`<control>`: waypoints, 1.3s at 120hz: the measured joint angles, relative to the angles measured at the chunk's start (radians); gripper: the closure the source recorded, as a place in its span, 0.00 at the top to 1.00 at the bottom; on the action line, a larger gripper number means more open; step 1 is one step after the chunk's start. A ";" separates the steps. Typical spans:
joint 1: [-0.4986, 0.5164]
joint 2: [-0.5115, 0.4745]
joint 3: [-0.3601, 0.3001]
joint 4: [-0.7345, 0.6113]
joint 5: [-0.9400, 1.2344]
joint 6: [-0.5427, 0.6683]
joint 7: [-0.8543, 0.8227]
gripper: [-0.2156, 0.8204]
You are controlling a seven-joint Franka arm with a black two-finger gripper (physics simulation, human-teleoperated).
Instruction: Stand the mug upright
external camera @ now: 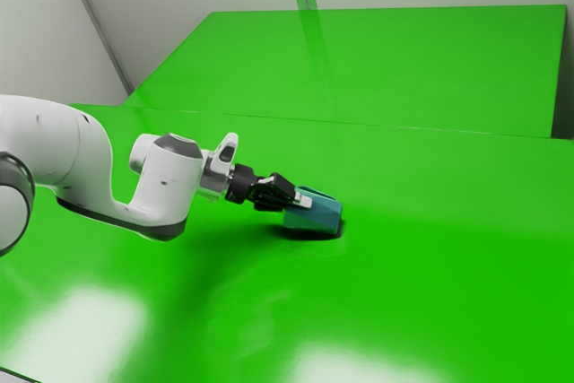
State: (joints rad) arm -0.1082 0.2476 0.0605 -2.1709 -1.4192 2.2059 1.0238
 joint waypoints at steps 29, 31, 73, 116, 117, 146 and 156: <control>-0.010 -0.033 -0.001 -0.001 0.003 0.001 0.003 0.06; -0.011 -0.038 -0.001 -0.001 0.006 0.001 0.003 0.06; 0.001 -0.143 0.000 0.000 0.234 0.000 -0.031 0.04; 0.028 -0.207 0.000 0.033 0.806 -0.016 -0.194 0.03; 0.028 -0.207 0.000 0.033 0.819 -0.017 -0.198 0.03; 0.040 -0.233 -0.004 0.031 1.104 -0.046 -0.326 0.03; 0.047 -0.249 -0.011 0.027 1.177 -0.061 -0.371 0.03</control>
State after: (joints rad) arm -0.0608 -0.0014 0.0492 -2.1436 -0.2419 2.1452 0.6523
